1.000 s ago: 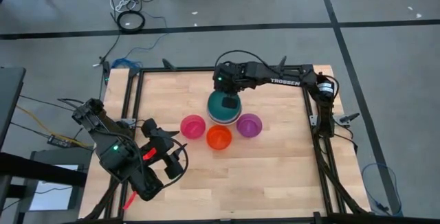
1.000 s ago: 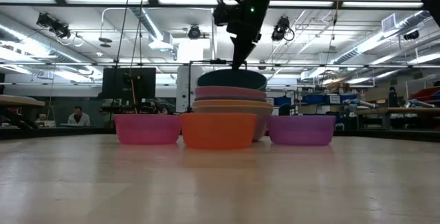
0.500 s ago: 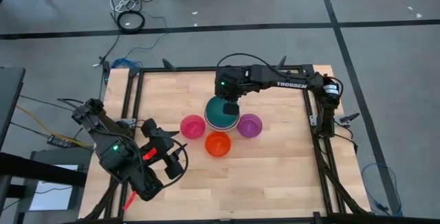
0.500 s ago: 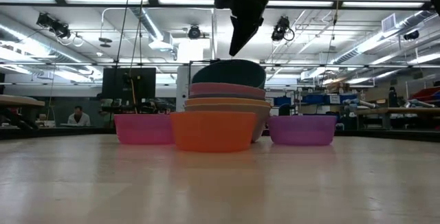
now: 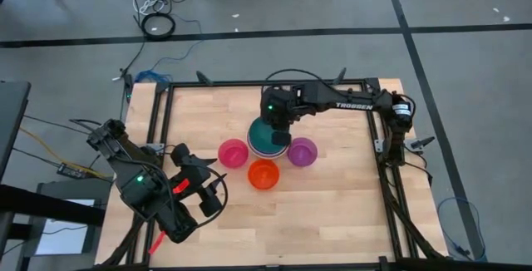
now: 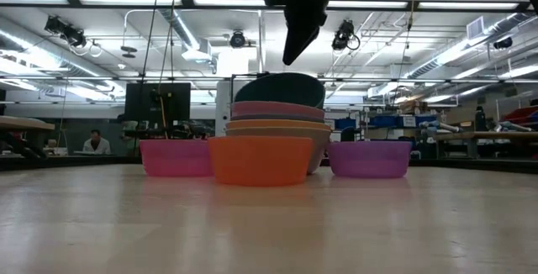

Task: Nest bowls inside each other
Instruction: Stack the green bowl on top of the pink bowl, then stack the red bowl on top of the green bowl, then stack the orange bowl on top of the red bowl

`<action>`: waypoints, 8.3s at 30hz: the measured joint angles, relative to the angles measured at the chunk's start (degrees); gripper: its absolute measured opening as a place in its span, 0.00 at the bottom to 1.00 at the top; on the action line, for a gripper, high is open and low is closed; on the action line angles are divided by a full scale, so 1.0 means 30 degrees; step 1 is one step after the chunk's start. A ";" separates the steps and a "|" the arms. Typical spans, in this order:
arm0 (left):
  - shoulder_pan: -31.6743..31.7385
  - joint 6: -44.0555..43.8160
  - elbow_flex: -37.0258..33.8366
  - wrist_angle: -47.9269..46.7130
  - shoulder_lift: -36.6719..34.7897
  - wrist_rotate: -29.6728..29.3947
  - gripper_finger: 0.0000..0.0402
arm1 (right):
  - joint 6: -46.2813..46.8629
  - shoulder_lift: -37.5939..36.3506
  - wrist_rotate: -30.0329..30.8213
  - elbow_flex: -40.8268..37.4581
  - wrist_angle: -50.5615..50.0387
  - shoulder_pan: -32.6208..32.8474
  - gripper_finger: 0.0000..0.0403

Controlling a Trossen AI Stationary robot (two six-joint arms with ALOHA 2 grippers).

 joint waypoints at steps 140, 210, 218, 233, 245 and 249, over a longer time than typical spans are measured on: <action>1.1409 1.6013 -1.1897 1.2360 0.3152 1.7443 0.56 | 1.8629 -1.4651 1.5518 -0.5440 -0.9396 2.1621 0.04; 1.5016 2.1529 -0.6133 1.4627 0.2798 1.7228 0.44 | 1.8243 -1.4637 1.6391 -0.5433 -0.9432 2.1600 0.04; 1.1603 1.9197 -0.4895 1.1351 0.2803 1.9305 0.46 | 1.8425 -1.4637 1.6378 -0.5433 -0.9510 2.1600 0.04; 0.8765 1.8593 -0.6244 1.4883 0.6217 1.7376 0.46 | 1.8127 -1.4659 1.6793 -0.5433 -0.8901 2.1592 0.04; 0.9331 1.8518 -0.6239 1.4650 0.7416 1.7219 0.43 | 1.7952 -1.4659 1.6509 -0.5425 -0.8772 2.1600 0.04; 0.9578 1.8523 -0.6237 1.4508 0.7844 1.7241 0.34 | 1.7923 -1.4659 1.6506 -0.5425 -0.8752 2.1600 0.04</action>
